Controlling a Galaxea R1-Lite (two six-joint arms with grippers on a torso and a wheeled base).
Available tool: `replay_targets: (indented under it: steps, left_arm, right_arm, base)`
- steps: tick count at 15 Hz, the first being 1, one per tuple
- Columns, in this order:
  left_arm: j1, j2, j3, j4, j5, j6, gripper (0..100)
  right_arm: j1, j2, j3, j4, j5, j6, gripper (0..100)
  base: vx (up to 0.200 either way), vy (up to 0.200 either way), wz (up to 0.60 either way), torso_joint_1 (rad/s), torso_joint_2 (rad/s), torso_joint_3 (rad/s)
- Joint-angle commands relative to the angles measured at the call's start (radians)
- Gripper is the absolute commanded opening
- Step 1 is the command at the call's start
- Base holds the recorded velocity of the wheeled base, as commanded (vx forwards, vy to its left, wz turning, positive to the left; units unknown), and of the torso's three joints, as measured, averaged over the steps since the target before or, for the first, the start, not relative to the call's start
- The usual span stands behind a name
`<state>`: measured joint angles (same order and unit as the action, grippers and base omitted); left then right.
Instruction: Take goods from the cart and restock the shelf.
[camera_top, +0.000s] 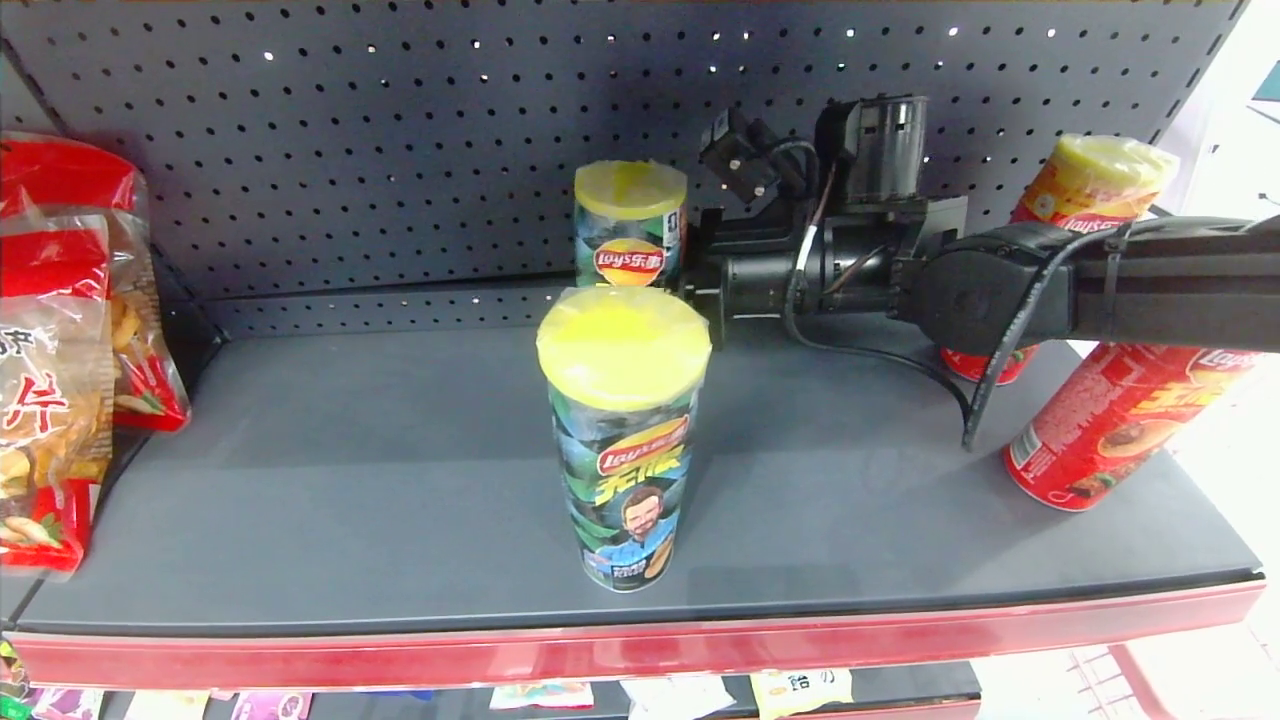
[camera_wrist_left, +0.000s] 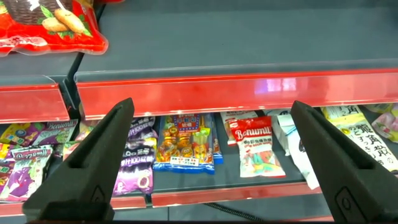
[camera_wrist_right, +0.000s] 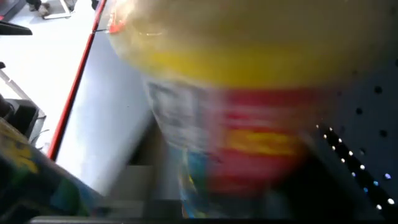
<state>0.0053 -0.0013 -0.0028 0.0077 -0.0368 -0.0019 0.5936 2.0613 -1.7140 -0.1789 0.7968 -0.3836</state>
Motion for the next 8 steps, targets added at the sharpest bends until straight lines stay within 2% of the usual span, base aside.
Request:
replay_targets:
  steps: [1,4,8]
  left_arm:
    - [0.001,0.001,0.001,0.000,0.000,-0.001,100]
    - [0.001,0.001,0.001,0.000,0.000,-0.001,100]
    - [0.001,0.001,0.000,0.000,0.000,-0.001,100]
  right_arm:
    - [0.003,-0.004,0.004,-0.004,0.001,-0.001,100]
    - [-0.002,-0.036,0.042,-0.004,0.002,-0.003,100]
    - [-0.051,-0.099,0.185,-0.005,0.005,-0.026,100]
  base:
    - [0.000,0.000,0.00,0.000,0.00,0.000]
    - [0.000,0.000,0.00,0.000,0.00,0.000]
    - [0.000,0.000,0.00,0.000,0.00,0.000]
